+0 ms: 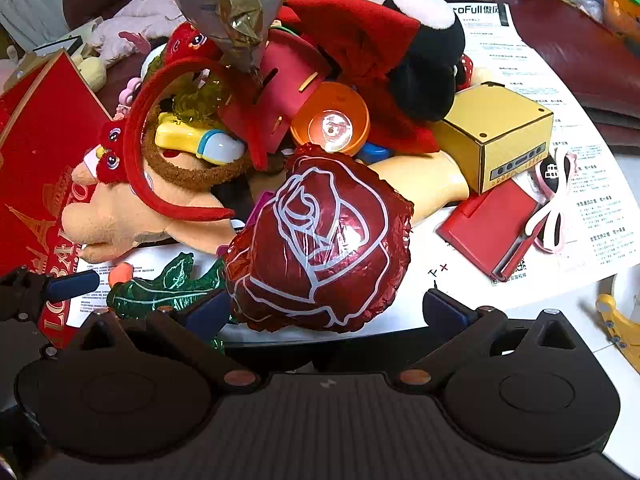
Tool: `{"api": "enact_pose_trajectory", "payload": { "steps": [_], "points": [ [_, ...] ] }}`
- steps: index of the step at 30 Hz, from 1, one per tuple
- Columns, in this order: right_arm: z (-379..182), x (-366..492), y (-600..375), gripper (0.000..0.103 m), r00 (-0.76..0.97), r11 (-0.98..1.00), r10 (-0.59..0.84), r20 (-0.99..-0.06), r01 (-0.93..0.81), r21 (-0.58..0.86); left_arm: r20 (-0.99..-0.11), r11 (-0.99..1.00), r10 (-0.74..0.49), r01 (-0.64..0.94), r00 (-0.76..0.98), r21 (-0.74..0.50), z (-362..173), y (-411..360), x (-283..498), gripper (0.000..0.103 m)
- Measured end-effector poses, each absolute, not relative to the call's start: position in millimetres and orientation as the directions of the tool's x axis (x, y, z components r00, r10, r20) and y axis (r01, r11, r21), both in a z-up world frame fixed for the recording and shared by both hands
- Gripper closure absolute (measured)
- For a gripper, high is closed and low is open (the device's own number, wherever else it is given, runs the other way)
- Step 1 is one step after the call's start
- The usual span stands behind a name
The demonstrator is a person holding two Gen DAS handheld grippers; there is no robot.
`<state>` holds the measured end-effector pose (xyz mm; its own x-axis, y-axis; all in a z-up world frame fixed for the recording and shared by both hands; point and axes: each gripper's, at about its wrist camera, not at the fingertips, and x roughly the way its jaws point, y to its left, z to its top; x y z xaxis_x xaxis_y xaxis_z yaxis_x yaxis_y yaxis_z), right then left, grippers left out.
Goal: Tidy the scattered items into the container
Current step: 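Reach both grippers toward the red rose foil balloon on the pile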
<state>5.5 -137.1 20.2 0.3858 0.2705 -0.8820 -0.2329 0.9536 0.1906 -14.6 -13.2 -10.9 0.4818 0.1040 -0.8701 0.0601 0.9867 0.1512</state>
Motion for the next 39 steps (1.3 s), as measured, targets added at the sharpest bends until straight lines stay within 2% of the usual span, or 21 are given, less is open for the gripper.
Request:
{"api": "enact_pose_trajectory", "payload": {
  "steps": [39],
  "points": [
    [8.9, 6.5, -141.6, 0.001, 0.359, 0.959, 0.268, -0.894, -0.191, 0.211, -0.871, 0.979, 0.079, 0.127, 0.486, 0.160, -21.8, -22.2, -18.2, 0.000]
  ]
}}
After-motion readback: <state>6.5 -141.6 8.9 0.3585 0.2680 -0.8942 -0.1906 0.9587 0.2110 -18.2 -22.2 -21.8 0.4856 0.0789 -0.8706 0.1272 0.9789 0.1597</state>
